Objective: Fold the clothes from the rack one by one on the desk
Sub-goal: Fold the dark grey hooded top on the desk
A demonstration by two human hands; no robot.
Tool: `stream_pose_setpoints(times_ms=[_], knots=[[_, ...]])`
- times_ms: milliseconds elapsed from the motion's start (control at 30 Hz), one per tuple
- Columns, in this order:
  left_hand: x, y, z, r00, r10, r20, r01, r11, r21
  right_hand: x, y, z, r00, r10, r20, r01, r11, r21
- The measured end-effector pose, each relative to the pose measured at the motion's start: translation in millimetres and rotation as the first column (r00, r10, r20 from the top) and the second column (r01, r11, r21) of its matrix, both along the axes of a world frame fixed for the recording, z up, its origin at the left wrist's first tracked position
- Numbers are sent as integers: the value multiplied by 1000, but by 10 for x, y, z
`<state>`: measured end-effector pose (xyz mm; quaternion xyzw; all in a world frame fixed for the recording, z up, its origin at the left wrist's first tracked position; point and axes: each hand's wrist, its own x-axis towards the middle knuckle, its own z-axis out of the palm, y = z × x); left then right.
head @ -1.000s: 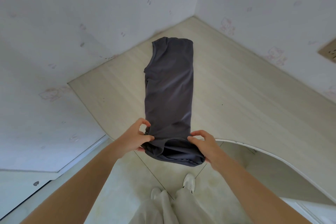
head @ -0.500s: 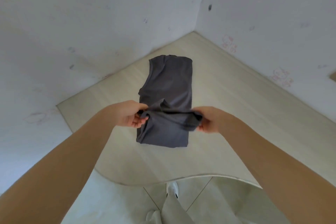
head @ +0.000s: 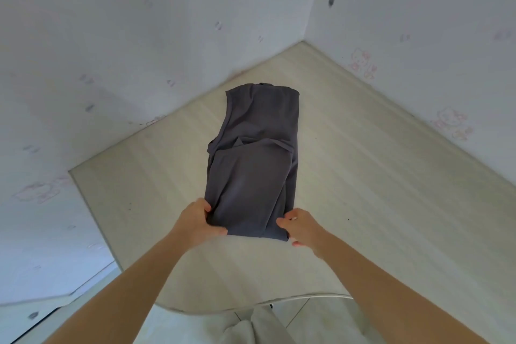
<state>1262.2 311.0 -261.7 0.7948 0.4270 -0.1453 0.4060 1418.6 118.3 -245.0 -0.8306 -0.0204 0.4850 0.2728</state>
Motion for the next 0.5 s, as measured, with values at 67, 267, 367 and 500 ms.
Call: stream_pose_setpoints(times_ms=[67, 267, 367, 500], knots=[[-123, -24, -74, 999, -32, -6, 32, 999, 39, -116, -33, -129, 977, 157, 145, -157, 988, -11], [-233, -55, -113, 995, 20, 101, -39, 981, 189, -272, -106, -232, 921, 136, 366, -157, 987, 30], [-257, -13, -45, 985, -2, 170, -43, 964, 263, -266, -242, -161, 952, -169, 257, 112, 968, 223], [-342, -57, -9, 952, -68, 298, -8, 969, 245, -333, -442, -60, 924, -280, 260, 207, 938, 277]])
